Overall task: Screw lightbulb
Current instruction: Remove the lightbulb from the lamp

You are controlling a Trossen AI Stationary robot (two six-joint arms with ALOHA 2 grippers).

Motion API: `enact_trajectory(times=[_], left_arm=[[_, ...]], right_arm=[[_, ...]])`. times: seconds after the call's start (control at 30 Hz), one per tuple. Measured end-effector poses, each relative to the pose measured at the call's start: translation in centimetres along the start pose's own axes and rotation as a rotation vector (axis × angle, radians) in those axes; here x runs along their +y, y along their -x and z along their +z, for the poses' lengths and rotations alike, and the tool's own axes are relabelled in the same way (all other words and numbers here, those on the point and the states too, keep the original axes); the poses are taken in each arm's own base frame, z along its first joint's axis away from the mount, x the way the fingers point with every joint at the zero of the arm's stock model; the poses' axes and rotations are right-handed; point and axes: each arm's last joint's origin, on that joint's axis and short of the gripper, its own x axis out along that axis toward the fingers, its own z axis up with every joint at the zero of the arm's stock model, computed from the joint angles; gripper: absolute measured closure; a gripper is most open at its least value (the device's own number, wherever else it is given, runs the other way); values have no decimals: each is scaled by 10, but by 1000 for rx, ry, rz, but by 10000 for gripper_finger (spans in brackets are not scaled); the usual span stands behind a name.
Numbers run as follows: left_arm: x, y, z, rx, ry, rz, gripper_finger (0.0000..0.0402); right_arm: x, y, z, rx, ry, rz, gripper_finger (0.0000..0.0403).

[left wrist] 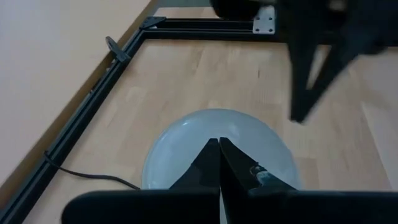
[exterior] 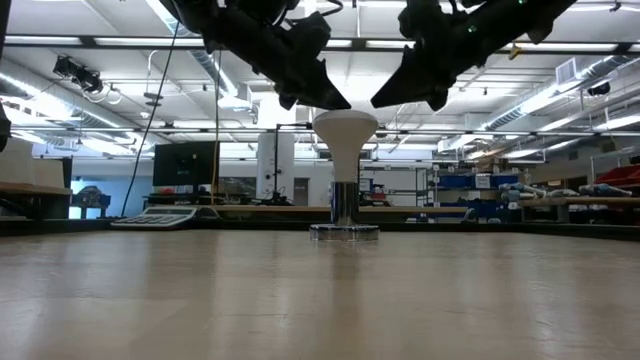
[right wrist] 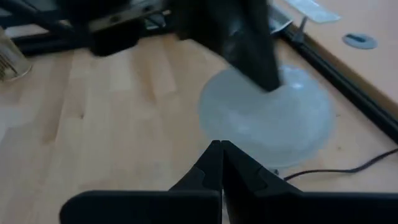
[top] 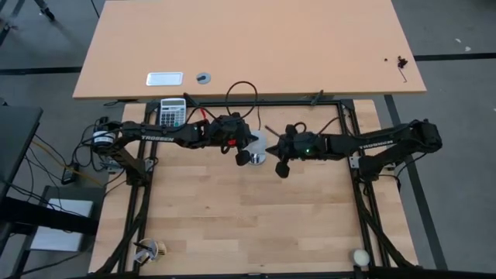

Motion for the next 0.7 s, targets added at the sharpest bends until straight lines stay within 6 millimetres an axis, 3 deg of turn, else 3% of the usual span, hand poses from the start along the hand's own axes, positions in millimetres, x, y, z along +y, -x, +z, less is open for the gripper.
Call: enact_trajectory(times=[0.23,0.7], left_arm=[[0,0,0,-6,8,7,402],[1,0,0,-1,13,18,402]], right_arm=[[17,-17,-13,32,27,22,392],[6,-24,-11,12,-10,-52,392]])
